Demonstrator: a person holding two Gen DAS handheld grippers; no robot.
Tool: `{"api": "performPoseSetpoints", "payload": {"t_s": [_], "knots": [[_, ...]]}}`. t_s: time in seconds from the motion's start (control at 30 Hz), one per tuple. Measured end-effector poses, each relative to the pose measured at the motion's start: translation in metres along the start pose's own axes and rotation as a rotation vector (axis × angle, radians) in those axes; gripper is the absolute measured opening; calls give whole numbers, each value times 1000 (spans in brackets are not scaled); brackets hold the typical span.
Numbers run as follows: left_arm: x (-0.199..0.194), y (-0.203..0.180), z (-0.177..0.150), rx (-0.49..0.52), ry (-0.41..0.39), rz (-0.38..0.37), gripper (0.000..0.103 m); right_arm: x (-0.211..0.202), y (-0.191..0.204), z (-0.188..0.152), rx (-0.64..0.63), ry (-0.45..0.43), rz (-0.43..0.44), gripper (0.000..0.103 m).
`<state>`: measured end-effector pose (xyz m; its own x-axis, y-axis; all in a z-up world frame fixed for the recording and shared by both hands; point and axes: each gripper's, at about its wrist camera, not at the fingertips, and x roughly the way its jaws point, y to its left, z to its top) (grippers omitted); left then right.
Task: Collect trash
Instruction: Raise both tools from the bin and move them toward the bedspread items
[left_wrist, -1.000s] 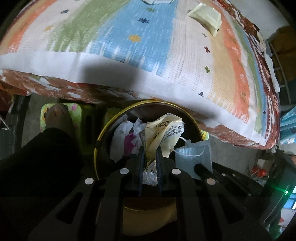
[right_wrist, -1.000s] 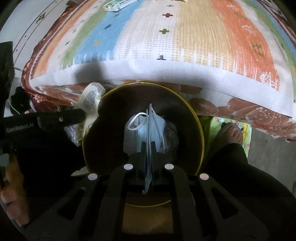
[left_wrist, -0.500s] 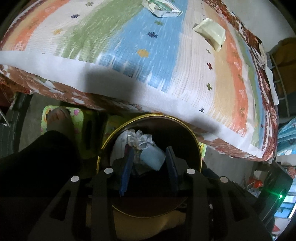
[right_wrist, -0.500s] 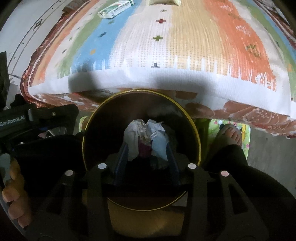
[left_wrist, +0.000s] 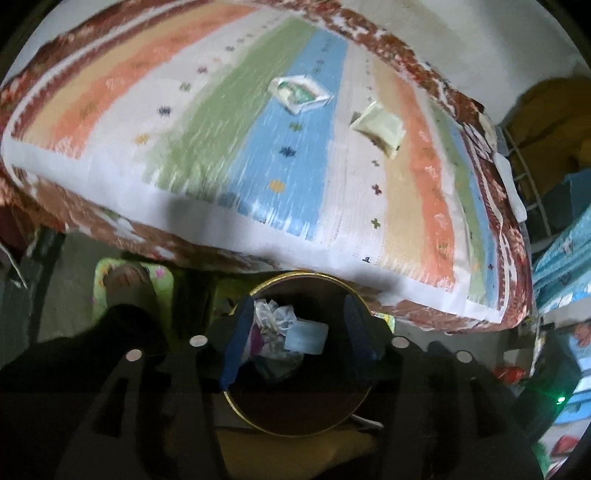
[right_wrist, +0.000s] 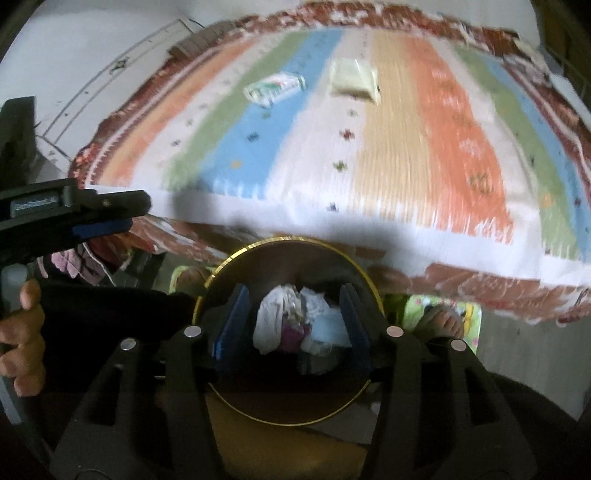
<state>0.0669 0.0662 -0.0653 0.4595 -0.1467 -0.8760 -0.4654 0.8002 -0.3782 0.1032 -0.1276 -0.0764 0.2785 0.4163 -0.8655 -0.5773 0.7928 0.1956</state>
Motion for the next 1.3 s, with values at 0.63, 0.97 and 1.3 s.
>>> {"api": "performPoseSetpoints", "payload": {"t_s": [0.63,0.97,1.3], "knots": [[-48,-48,10,370,-228,81,76,-60,10,27,-143,-243,-7,77],[-33,-57,51,417,-224,115,81,-58,-14,84,-183,-225,2,89],[-14,-60,89,407,-222,146,95,-43,-36,126,-164,-231,-37,93]]}}
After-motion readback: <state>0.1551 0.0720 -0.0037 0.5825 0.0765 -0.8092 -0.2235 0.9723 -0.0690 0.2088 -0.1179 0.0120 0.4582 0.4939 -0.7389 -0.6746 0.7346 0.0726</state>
